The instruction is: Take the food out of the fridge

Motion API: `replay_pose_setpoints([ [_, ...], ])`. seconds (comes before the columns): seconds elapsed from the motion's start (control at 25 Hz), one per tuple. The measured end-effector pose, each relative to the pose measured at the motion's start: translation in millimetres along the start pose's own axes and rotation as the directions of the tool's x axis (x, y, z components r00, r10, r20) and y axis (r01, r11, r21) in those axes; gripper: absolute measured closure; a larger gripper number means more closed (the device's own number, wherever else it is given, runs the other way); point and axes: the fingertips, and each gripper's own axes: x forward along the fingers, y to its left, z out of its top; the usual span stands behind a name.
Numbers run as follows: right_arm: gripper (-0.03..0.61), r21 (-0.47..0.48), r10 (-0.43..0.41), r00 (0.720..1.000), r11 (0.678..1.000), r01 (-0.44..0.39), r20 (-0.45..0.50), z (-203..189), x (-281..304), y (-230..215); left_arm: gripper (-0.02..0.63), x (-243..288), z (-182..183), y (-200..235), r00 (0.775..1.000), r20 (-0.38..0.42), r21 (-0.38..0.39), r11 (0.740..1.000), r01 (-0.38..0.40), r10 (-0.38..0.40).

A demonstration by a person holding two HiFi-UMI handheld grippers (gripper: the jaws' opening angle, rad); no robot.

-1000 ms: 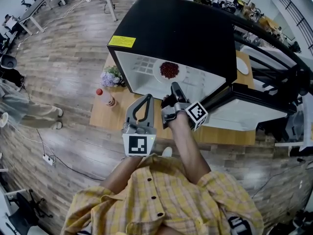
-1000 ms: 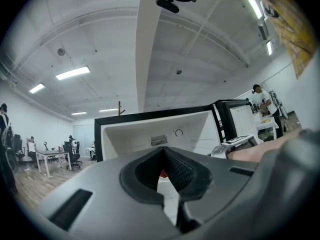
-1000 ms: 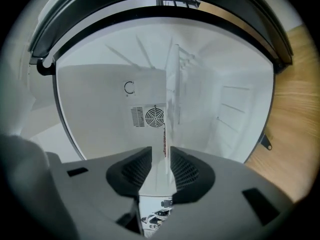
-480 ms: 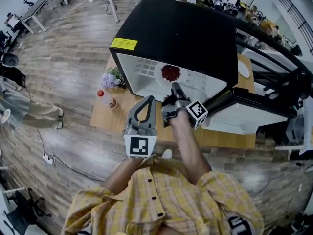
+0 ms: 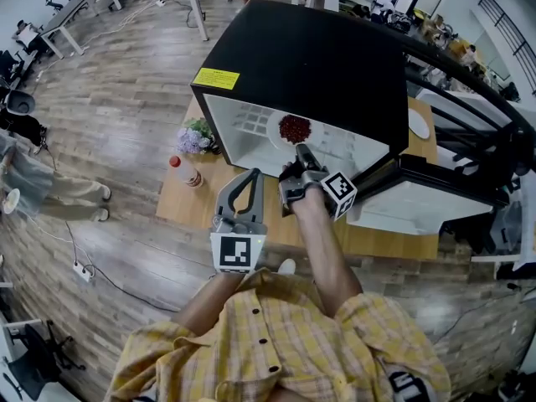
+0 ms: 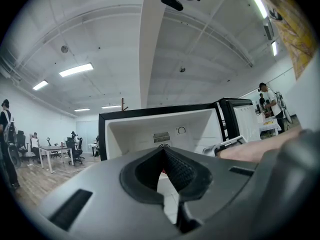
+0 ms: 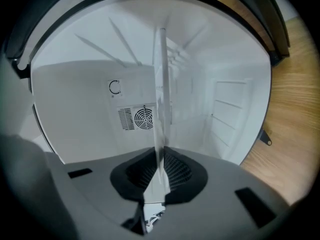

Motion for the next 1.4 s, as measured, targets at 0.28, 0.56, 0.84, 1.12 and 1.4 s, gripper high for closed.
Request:
replay_pose_setpoints([
  [0.28,0.548,-0.012,-0.012,1.0,1.0,0.012,0.005,-0.2,-11.9,0.6,0.606,-7.2,2.2,-1.0,1.0,0.013,-0.022,1.0,-0.008,0.009],
  [0.56,0.549,-0.02,0.012,1.0,1.0,-0.012,-0.009,-6.7,-35.4,11.1,0.606,-13.3,4.5,-5.0,1.0,0.017,-0.026,1.0,-0.003,0.004],
  [0.84,0.549,-0.008,0.011,1.0,1.0,-0.011,-0.019,-15.7,-63.1,16.2,0.606,-18.8,8.8,-12.5,1.0,0.025,-0.03,0.999,0.014,-0.014],
  [1.12,0.549,-0.019,0.028,0.999,0.999,-0.028,-0.036,-26.1,-85.6,24.9,0.606,-24.2,10.2,-17.1,0.999,0.026,-0.043,0.999,0.022,-0.021],
  [1.4,0.549,-0.03,0.032,0.999,0.999,-0.033,-0.034,-28.8,-105.0,32.0,0.606,-29.9,14.5,-18.9,0.999,0.046,-0.052,0.998,0.026,-0.024],
])
